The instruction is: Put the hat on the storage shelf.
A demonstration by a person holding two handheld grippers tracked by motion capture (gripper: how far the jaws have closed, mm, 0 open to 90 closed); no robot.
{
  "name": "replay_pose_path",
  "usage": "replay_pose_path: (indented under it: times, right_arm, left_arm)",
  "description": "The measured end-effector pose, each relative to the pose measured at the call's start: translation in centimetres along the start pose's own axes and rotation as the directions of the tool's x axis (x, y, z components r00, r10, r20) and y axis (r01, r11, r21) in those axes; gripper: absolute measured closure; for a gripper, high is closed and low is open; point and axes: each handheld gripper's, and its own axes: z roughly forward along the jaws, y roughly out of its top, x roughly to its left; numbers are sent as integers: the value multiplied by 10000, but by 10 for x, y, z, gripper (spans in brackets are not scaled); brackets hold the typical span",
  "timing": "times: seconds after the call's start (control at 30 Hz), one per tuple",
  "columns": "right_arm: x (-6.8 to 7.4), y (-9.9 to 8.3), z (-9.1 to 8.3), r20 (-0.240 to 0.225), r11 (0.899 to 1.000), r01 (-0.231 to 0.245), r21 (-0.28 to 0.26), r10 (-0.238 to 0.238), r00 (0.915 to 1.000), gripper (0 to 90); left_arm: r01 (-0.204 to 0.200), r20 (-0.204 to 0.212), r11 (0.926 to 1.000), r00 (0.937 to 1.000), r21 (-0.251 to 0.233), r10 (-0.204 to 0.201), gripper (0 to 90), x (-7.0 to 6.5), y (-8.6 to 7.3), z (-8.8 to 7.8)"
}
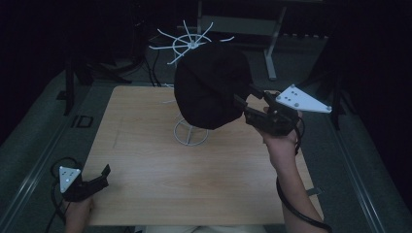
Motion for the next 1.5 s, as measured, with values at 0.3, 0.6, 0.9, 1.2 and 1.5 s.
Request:
replay_pose_path:
  times: [0.3,0.6,0.9,1.2,1.5]
  right_arm:
    - [-11,-26,-2,166,9970,-284,718,273,9995,216]
    - [-22,-62,-5,-111,9884,-452,1449,473,9988,166]
    - [-34,-103,-7,523,9781,-499,2021,401,9978,143]
    - [-48,-148,-10,1117,9681,-633,2424,369,9931,141]
    - [-73,-205,-23,2036,9498,-1065,2941,466,9780,141]
  left_arm:
    - [6,-4,10000,10000,-12,-6,14,0,0,0]
    - [5,2,10000,10000,-11,-5,15,0,0,0]
    - [7,11,10000,10000,-15,-7,14,0,0,0]
    - [4,-2,10000,10000,-11,-4,15,0,0,0]
    - [2,-15,10000,10000,-6,-2,14,0,0,0]
